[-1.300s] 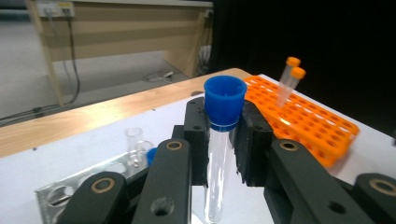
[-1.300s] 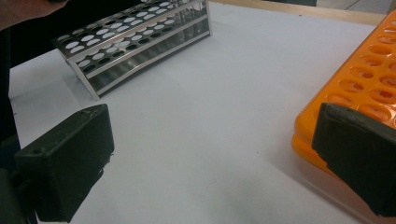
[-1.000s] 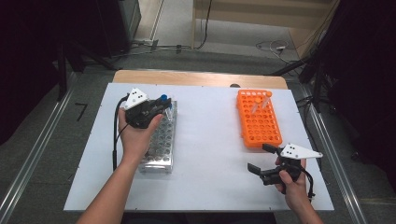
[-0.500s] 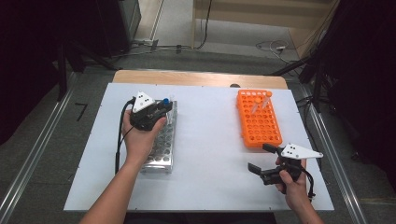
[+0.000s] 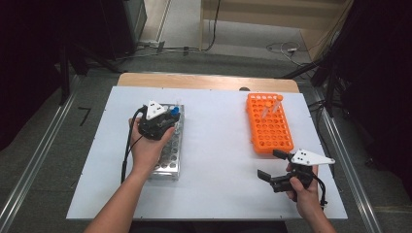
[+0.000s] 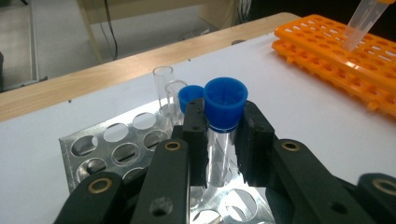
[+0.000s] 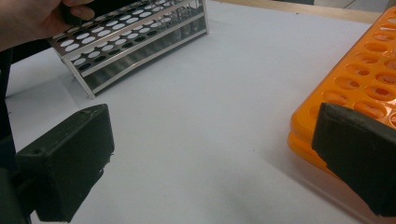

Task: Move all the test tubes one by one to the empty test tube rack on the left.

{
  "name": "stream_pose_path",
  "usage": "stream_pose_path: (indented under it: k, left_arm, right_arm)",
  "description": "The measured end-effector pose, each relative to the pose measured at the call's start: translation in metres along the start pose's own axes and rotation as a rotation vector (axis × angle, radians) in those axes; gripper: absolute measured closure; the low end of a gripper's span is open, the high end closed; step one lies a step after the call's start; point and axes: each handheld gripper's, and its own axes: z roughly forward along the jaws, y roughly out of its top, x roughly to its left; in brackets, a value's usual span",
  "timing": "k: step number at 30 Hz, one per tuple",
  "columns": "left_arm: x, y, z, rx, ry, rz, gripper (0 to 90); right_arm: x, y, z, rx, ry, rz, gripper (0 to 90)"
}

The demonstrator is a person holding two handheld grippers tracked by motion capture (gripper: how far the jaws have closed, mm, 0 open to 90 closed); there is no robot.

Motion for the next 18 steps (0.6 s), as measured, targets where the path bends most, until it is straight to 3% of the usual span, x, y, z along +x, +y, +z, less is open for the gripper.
stream_pose_path:
  k: [4, 8, 13, 18]
  left_arm:
    - [0.003, 0.0, 0.0, 0.011, -0.014, -0.029, 69.7]
    - [0.004, 0.002, -0.004, -0.01, -0.04, -0.043, 62.4]
    - [0.004, 0.004, -0.013, -0.054, -0.107, -0.086, 36.7]
    - [-0.001, 0.004, -0.027, -0.1, -0.175, -0.108, 19.5]
  right_arm:
    - [0.0, 0.0, 0.0, -0.001, 0.003, 0.001, 0.0]
    - [0.0, 0.0, 0.0, -0.001, 0.003, 0.005, 0.0]
    - [0.0, 0.0, 0.001, 0.0, 0.002, 0.007, 0.0]
    - [0.0, 0.0, 0.001, -0.001, 0.003, 0.008, 0.0]
